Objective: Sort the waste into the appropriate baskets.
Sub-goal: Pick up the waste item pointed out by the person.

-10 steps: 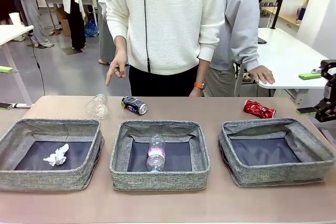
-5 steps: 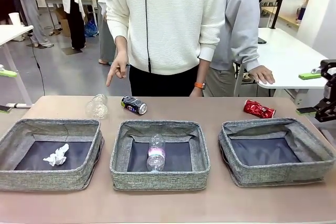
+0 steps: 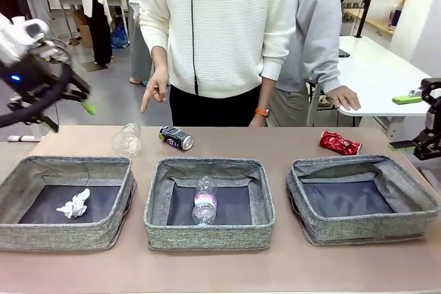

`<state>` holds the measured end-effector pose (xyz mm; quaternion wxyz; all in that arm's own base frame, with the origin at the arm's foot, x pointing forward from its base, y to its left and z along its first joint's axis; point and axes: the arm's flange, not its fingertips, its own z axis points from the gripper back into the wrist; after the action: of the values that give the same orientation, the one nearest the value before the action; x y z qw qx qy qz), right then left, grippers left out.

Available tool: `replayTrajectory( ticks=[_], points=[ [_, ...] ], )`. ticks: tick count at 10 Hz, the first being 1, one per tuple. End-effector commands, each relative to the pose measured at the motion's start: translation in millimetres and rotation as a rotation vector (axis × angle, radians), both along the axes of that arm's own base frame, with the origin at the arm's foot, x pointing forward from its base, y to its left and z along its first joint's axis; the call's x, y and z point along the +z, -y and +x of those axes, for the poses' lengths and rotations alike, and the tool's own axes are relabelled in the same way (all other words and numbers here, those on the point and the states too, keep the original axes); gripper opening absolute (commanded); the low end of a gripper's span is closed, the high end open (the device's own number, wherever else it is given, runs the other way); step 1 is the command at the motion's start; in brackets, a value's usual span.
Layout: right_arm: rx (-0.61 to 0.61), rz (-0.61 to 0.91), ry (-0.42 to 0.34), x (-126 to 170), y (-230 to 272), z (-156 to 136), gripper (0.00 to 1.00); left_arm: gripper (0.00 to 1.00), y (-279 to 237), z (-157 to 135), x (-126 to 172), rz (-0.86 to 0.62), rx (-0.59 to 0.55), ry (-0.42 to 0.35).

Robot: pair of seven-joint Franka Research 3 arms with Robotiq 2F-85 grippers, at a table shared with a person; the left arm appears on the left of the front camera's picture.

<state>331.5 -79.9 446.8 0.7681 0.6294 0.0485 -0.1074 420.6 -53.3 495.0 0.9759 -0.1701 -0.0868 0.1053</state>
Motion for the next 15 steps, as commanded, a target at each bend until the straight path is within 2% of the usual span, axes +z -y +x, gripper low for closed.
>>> replayTrajectory(
  ticks=[1,4,5,7,8,9,12,15],
  points=[
    [0.009,0.0,-0.019,4,2,0,1.0,1.0,-28,-11,14,-0.076,0.027,0.001],
    [0.009,0.0,-0.019,4,2,0,1.0,1.0,-28,-11,14,-0.076,0.027,0.001],
    [0.009,0.0,-0.019,4,2,0,1.0,1.0,-21,-2,7,-0.053,0.027,-0.003],
    [0.009,0.0,-0.019,4,2,0,1.0,1.0,1,60,-9,0.018,-0.089,-0.036],
    [0.009,0.0,-0.019,4,2,0,1.0,1.0,15,84,-19,0.044,-0.133,-0.069],
    [0.009,0.0,-0.019,4,2,0,1.0,1.0,28,106,-30,0.083,-0.174,-0.07],
    [0.009,0.0,-0.019,4,2,0,1.0,1.0,52,156,-57,0.192,-0.238,-0.058],
    [0.009,0.0,-0.019,4,2,0,1.0,1.0,60,195,-83,0.268,-0.23,-0.056]
  ],
)
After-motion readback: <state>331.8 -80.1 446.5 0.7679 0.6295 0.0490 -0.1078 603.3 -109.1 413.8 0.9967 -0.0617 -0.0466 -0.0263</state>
